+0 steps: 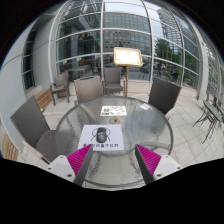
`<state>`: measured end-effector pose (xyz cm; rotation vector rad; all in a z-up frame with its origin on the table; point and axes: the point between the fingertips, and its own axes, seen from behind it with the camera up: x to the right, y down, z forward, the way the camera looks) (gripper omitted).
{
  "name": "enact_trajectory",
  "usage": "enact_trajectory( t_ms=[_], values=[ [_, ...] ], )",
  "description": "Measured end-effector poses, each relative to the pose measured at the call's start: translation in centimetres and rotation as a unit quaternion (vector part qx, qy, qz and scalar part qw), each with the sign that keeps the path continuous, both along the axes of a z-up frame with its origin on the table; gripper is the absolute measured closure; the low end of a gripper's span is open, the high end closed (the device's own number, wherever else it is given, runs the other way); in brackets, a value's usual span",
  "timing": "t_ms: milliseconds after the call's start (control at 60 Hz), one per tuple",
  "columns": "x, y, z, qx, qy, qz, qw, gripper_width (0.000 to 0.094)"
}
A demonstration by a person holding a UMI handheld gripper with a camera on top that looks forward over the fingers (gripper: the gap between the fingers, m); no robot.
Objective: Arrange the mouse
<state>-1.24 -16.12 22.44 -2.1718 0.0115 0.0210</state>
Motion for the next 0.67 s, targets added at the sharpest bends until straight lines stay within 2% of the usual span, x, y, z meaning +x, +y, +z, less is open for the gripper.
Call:
enact_trajectory(
  t_ms=[667],
  values=[
    [0.8,-2.5,0.8,0.016,0.014,-0.006,1.000,0.0083]
  ],
)
